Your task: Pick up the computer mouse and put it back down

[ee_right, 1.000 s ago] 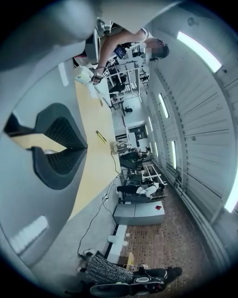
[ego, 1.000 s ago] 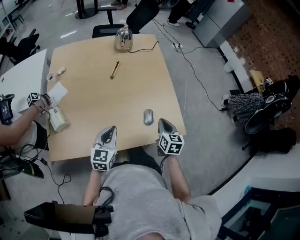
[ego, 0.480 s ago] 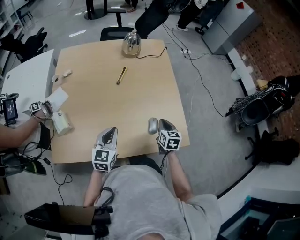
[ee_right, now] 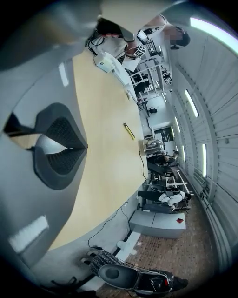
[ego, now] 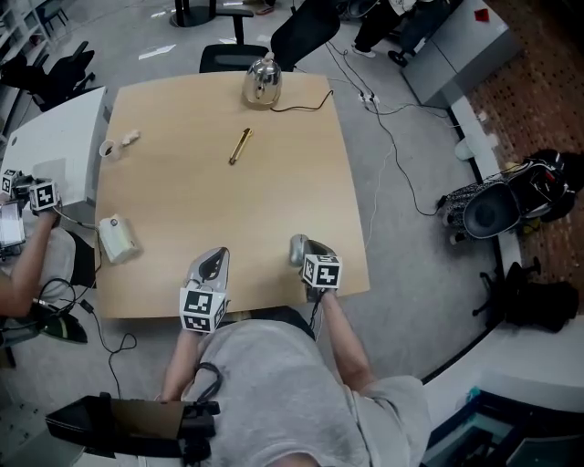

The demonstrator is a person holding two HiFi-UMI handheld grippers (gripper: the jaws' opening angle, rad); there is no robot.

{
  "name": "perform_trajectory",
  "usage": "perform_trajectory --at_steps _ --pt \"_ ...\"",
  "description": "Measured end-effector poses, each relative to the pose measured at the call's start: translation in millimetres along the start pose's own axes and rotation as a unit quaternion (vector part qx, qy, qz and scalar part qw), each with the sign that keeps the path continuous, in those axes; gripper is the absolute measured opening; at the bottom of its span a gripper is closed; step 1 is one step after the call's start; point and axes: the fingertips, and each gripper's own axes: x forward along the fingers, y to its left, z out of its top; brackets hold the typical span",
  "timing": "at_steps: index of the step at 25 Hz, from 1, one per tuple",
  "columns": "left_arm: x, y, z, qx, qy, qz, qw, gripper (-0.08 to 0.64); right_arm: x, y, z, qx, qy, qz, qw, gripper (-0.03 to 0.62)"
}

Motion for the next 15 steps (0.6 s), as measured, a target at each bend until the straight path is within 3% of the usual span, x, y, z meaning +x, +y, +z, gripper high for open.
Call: perform_trajectory --at_steps 5,10,15 --pt "10.0 3.4 -2.3 -0.005 0.008 -0.001 1.0 0.02 17.5 0.0 -9.7 0.002 0.021 0.007 1.0 0.03" --pt "16.1 6.8 -6.6 -0.007 0.023 0.004 0.9997 0.02 31.4 -1.6 -23.5 0.017 0.047 0.003 0.999 0.154" --pt "21.5 9.6 -12.5 -0.008 0.036 0.003 0.9993 0.02 43.3 -2.4 -34.6 0.015 0.066 -0.003 0.998 0.193"
